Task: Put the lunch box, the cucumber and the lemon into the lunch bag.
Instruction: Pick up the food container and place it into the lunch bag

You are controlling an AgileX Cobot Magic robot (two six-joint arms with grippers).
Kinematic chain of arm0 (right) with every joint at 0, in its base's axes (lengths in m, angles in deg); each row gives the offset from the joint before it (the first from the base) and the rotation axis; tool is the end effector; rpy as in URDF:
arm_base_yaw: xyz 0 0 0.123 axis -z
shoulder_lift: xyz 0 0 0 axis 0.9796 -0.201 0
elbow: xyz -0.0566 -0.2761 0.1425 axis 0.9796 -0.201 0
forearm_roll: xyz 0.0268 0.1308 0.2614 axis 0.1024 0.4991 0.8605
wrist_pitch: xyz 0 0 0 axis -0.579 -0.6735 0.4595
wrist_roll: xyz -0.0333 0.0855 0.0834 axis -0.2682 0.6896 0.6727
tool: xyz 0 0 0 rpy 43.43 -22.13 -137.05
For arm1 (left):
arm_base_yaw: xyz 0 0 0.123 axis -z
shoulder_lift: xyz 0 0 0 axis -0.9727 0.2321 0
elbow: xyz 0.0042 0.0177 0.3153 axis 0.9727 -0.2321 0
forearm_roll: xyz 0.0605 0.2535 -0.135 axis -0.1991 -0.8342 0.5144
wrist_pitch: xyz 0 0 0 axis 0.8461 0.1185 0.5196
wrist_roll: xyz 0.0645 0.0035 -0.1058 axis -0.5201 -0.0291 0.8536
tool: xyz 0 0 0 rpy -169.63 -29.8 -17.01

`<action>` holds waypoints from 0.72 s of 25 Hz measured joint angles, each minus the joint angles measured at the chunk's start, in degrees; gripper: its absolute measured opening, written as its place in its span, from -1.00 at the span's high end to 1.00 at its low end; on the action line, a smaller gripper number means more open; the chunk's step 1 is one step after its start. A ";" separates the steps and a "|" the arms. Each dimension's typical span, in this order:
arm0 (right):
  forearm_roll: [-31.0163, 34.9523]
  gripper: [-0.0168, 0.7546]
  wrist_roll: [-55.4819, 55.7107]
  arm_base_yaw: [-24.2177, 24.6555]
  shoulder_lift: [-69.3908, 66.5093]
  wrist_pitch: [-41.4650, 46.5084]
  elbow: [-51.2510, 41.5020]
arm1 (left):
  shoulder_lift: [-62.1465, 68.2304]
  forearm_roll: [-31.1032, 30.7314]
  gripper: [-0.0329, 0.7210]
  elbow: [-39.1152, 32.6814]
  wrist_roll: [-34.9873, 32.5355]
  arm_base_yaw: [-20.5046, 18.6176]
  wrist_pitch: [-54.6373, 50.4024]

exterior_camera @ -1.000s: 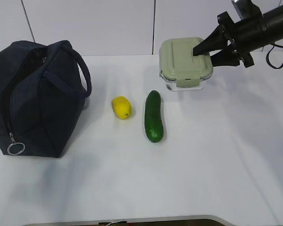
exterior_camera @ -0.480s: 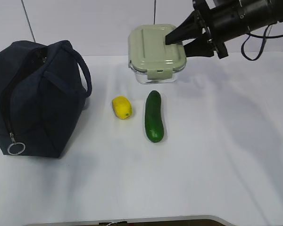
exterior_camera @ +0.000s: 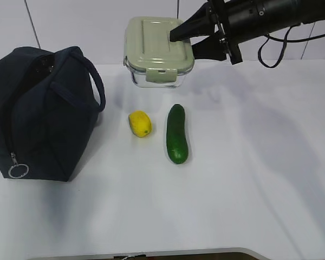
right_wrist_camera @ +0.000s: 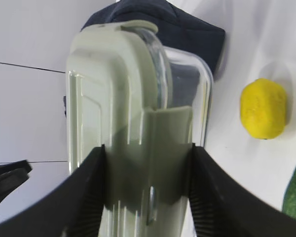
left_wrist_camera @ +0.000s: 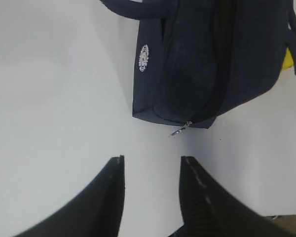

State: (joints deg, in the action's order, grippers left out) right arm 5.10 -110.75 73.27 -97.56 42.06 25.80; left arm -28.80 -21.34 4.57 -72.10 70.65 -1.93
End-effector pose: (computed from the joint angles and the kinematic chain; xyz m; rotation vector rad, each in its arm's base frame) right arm 0.4924 0.1528 0.2895 -0.2213 2.3580 1.4758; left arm 0.2286 -0.0051 0.3411 -0.1458 2.4946 -0.2875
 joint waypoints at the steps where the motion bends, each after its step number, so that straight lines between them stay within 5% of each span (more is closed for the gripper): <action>1: 0.36 0.02 -0.10 -0.07 0.09 0.00 0.00 | 2.07 0.71 0.18 1.43 -0.55 0.00 -0.66; 18: 3.05 0.02 -1.05 -4.21 0.09 0.00 0.00 | 27.55 9.73 0.18 21.47 -11.34 0.00 -3.99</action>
State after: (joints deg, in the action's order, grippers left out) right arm 8.15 -111.80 69.06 -97.46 42.06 25.80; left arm -1.25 -11.60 26.04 -83.43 70.65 -5.92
